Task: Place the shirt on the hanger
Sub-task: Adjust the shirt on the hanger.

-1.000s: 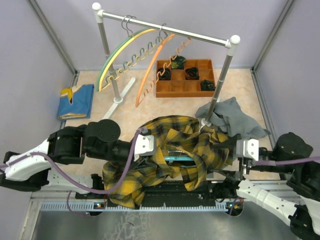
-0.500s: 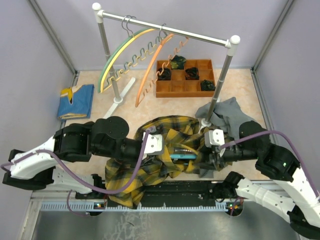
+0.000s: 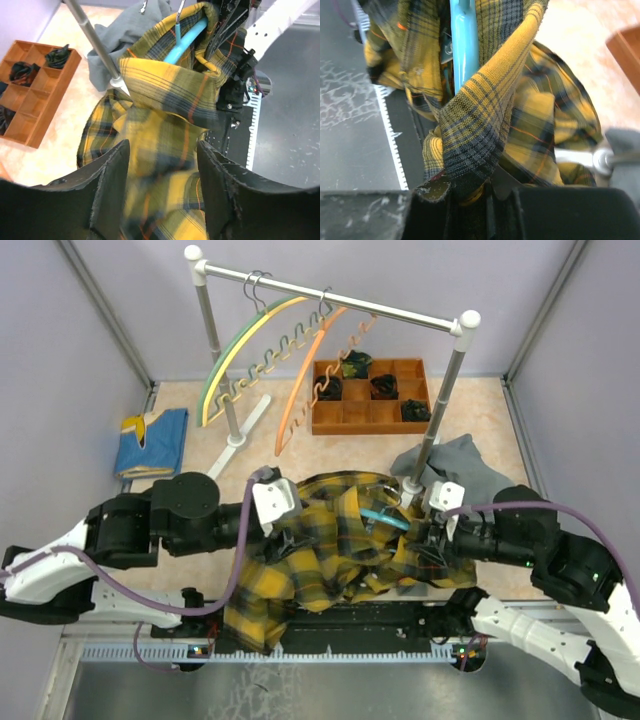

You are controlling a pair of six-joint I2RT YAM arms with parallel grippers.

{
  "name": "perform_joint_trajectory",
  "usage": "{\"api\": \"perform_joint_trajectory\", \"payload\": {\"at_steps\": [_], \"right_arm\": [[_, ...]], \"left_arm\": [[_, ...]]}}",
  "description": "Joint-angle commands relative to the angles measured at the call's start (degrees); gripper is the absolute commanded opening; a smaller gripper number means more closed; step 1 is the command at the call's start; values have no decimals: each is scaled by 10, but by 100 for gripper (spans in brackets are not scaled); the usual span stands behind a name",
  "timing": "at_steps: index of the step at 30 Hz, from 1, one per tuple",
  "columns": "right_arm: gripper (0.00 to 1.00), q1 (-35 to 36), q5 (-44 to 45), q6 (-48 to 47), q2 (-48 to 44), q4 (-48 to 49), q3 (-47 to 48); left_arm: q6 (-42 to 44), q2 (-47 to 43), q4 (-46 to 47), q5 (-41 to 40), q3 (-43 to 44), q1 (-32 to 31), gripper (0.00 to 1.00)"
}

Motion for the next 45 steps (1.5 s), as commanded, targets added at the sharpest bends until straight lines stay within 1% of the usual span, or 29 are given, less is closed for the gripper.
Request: {"api": "perform_joint_trajectory", "payload": {"at_steps": [1, 4, 5, 6, 7, 9, 11, 14, 16, 19, 24, 28, 30, 32, 34, 37, 42, 43, 44, 45], "right_arm": [[0, -6, 144, 84, 18, -38, 41], [0, -6, 196, 118, 22, -37, 48], [0, -6, 218, 127, 26, -38, 51], [0, -6, 244, 136, 35, -39, 55], [0, -6, 269, 144, 45, -43, 61], [0, -6, 296, 156, 66, -49, 75], [0, -6, 304, 173, 81, -40, 81], [0, -6, 307, 198, 84, -1, 64], [0, -6, 302, 214, 81, 29, 45], [0, -6, 294, 236, 78, 64, 26], [0, -6, 278, 254, 76, 91, 20], [0, -6, 271, 254, 73, 96, 20], [0, -6, 268, 255, 70, 98, 20], [0, -6, 264, 255, 66, 101, 23], [0, -6, 260, 258, 61, 103, 25], [0, -6, 249, 261, 56, 105, 29], [0, -6, 232, 263, 51, 115, 40], [0, -6, 232, 263, 50, 115, 43], [0, -6, 233, 263, 51, 113, 48], [0, -6, 238, 263, 53, 110, 54]], "left_arm": [[-36, -35, 34, -91, -27, -4, 64], [-64, -43, 34, -150, -38, -4, 67], [-73, -45, 34, -167, -40, -4, 71], [-81, -46, 34, -185, -42, -4, 81], [-91, -46, 34, -206, -42, -4, 84], [-112, -47, 63, -252, -45, -4, 85], [-133, -49, 105, -290, -64, -4, 87], [-153, -39, 202, -306, -114, -4, 88], [-164, -10, 242, -332, -128, -4, 89], [-182, 53, 274, -373, -111, -4, 90], [-164, 124, 346, -430, -101, -4, 90], [-137, 161, 376, -440, -78, -4, 87], [-131, 184, 374, -463, -63, -4, 86], [-127, 205, 365, -492, -52, -4, 81], [-126, 221, 358, -523, -44, -4, 75], [-107, 239, 373, -564, -46, -4, 68], [-85, 251, 399, -565, -48, 1, 65], [-85, 250, 398, -561, -48, 3, 61], [-84, 251, 396, -558, -47, 4, 54], [-84, 251, 392, -557, -46, 4, 41]]}}
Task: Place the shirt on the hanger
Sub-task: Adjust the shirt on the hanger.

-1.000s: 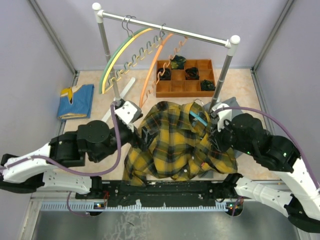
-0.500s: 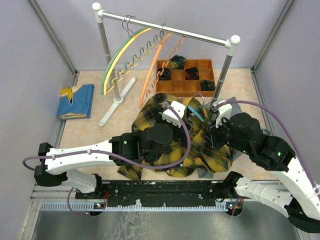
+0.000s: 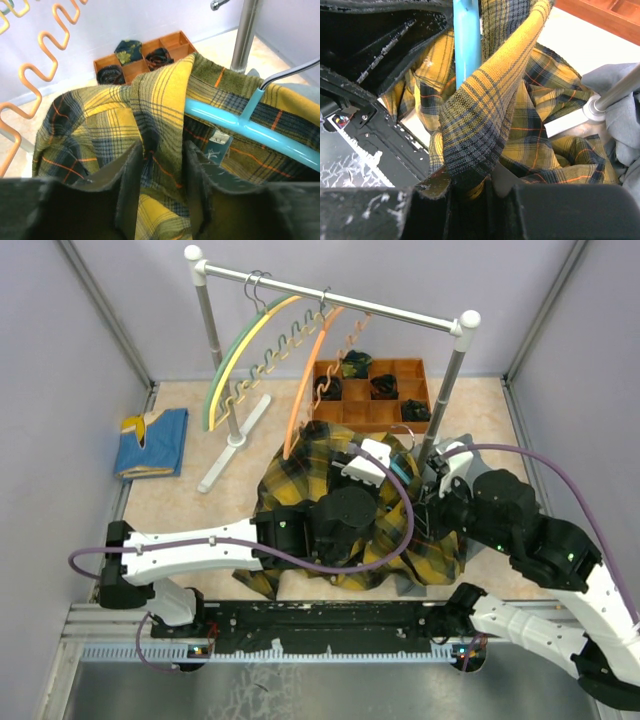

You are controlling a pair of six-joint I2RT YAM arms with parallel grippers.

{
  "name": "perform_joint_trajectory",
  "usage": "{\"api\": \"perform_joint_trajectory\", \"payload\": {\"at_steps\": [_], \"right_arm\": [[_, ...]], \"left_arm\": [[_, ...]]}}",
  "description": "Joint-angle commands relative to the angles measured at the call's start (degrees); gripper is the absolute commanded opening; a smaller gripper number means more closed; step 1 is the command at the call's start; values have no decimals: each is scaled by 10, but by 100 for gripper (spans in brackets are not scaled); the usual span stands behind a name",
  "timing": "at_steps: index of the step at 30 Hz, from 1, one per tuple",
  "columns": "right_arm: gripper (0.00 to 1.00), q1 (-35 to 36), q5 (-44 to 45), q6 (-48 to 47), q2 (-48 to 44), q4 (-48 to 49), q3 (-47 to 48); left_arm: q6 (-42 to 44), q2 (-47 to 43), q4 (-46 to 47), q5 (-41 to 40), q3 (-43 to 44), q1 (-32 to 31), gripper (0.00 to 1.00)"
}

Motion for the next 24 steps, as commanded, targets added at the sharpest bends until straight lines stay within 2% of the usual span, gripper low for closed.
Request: {"api": "perform_joint_trajectory", "payload": {"at_steps": [1, 3, 5, 11, 18, 19, 22, 24], "right_arm": [[0, -5, 6, 8, -6, 65, 52], [0, -5, 26, 7, -1, 50, 65], [0, -5, 45, 6, 4, 33, 75], [0, -5, 104, 29, 12, -2, 63], [0, -5, 113, 46, 7, 15, 62], [0, -5, 112, 47, 5, 16, 69], [0, -5, 134, 51, 16, -25, 111], [0, -4, 164, 51, 33, -78, 155]], "left_arm": [[15, -3, 15, -17, 12, 5, 30], [7, -8, -5, -20, 15, 4, 11], [-7, -18, -31, -21, 13, 4, 0], [-79, -79, -127, 16, -19, 4, 0], [-91, -143, -122, 116, -76, 0, 0], [-87, -146, -121, 132, -79, 0, 5], [-81, -168, -109, 168, -92, 1, 41], [-83, -192, -100, 175, -105, 1, 53]]}}
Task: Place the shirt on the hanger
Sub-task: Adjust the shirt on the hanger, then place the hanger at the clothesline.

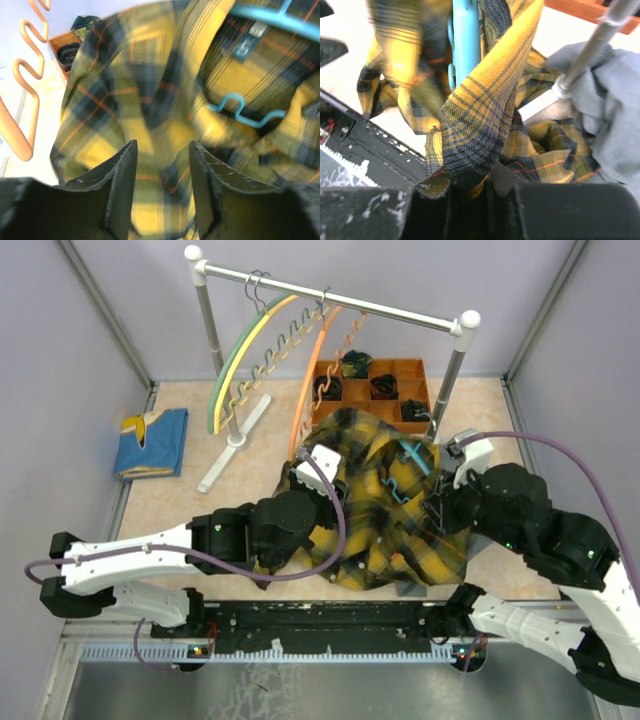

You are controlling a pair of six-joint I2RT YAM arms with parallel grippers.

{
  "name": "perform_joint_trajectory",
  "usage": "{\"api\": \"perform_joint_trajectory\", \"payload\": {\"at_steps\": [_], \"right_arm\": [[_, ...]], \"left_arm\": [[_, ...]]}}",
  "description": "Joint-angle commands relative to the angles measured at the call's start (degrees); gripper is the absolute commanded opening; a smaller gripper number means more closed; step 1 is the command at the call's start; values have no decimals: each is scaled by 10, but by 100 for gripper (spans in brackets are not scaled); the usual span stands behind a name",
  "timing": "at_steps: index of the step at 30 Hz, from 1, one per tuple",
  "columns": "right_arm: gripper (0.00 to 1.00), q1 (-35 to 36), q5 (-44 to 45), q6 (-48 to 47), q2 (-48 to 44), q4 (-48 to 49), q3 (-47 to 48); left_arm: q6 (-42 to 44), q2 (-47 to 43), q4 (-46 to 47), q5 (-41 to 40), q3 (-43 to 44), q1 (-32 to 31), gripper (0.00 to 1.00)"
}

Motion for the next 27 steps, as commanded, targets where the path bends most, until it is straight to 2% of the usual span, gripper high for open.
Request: {"api": "perform_joint_trajectory", "payload": {"at_steps": [1, 5, 8, 13, 21, 27], "right_arm": [[0, -6, 107, 21, 18, -35, 113], [0, -6, 179, 45, 54, -151, 196], [0, -6, 206, 58, 72, -170, 232], [0, -6, 190, 30, 117, -96, 262], [0, -6, 252, -52, 228, -6, 373], [0, -6, 225, -72, 278, 41, 355]], "left_arm": [[-3, -53, 0, 44, -25, 0, 56], [-25, -97, -33, 29, -38, -1, 60], [-50, -128, -64, 14, -51, -1, 62], [-103, -159, -118, 6, -69, 0, 63], [-157, -193, -157, 12, -89, 0, 63], [-174, -197, -149, 21, -110, 0, 63]]}}
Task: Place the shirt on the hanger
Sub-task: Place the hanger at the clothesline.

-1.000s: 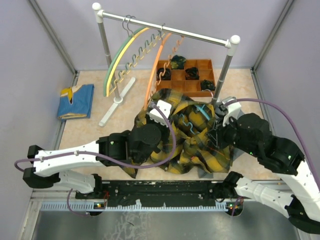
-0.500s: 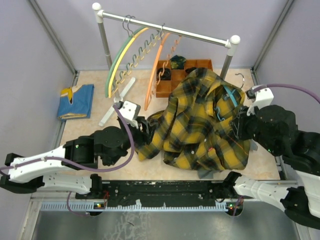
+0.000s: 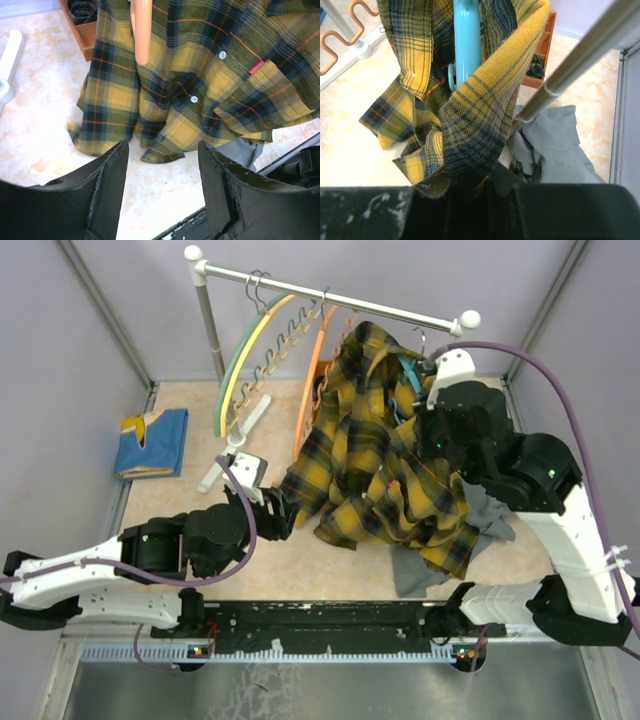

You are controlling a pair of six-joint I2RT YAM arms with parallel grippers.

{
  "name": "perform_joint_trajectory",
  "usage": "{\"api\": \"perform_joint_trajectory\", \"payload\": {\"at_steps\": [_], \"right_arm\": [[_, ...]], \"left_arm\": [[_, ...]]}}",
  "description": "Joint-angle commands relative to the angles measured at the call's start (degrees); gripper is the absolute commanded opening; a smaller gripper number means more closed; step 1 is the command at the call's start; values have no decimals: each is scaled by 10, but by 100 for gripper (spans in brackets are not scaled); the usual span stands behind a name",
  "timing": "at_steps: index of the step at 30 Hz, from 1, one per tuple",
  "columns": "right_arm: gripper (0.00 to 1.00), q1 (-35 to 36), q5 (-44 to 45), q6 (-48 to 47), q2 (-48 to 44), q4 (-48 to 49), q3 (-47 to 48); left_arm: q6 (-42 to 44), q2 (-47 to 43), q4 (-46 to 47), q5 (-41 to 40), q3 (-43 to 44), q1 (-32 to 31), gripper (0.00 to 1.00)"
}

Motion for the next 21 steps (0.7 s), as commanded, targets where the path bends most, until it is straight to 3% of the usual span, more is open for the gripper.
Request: {"api": "perform_joint_trajectory", "payload": {"at_steps": [1, 8, 21], "right_arm": [[0, -5, 9, -31, 24, 95, 32], [0, -40, -12, -31, 95, 71, 135], [0, -130, -49, -16, 124, 75, 150]], "left_arm": [[-31, -3, -4, 9, -14, 0, 63], [-46, 4, -10, 25, -20, 0, 63], [-62, -8, -4, 39, -37, 0, 63]]}}
